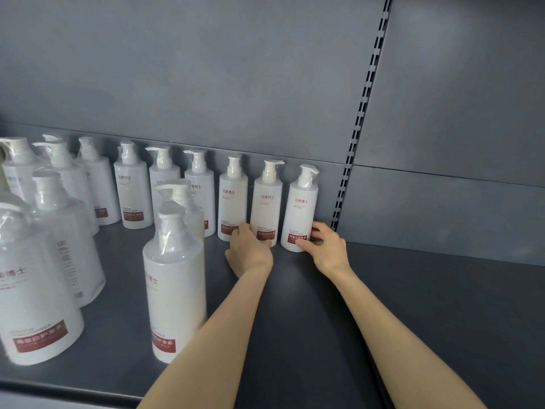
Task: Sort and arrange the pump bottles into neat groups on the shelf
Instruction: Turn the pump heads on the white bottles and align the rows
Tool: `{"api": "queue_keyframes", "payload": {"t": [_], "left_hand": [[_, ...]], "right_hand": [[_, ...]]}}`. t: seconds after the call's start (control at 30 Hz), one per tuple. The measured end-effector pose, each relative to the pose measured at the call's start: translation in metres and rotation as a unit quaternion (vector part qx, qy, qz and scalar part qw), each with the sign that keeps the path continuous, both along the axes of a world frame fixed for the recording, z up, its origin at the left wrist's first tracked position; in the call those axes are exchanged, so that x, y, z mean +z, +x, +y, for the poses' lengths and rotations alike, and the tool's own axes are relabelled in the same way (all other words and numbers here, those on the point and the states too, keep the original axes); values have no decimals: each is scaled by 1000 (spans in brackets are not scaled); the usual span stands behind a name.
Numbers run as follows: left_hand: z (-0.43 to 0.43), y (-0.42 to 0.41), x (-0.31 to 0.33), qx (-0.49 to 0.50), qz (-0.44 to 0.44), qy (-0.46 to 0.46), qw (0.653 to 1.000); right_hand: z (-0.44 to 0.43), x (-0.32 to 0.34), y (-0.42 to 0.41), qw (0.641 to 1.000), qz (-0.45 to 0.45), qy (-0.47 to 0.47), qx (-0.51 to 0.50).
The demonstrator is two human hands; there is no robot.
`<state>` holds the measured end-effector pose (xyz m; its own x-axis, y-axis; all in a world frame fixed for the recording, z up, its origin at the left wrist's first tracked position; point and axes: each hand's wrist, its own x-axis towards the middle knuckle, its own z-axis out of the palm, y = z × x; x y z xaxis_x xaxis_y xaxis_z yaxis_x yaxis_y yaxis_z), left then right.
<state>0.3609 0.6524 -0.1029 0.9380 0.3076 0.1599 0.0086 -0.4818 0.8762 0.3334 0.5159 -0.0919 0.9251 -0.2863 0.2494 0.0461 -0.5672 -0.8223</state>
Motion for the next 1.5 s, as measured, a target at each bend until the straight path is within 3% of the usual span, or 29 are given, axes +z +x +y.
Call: {"api": "queue_keyframes", "payload": {"t": [0.27, 0.57, 0.77, 0.9, 1.17, 1.3, 1.5], "left_hand": [[2, -4, 1, -6, 12, 12, 1000], [9, -38, 15, -71, 19, 109, 991], [22, -104, 37, -122, -41, 199, 972], [42, -165, 51, -165, -130, 212, 955], [127, -225, 47, -105, -245, 175, 948], [170, -216, 24, -85, -234, 116, 962], [198, -188, 5, -141, -214, 60, 965]], "right_hand": [[3, 2, -3, 1000, 7, -13, -5], [5, 15, -35, 993, 52, -103, 7], [8, 35, -83, 971, 59, -229, 28], [19, 48, -117, 966, 18, -255, 37], [76, 55, -168, 976, -39, -197, 85], [114, 40, -181, 985, -25, -123, 117], [161, 21, -177, 991, 6, 4, 131]]}}
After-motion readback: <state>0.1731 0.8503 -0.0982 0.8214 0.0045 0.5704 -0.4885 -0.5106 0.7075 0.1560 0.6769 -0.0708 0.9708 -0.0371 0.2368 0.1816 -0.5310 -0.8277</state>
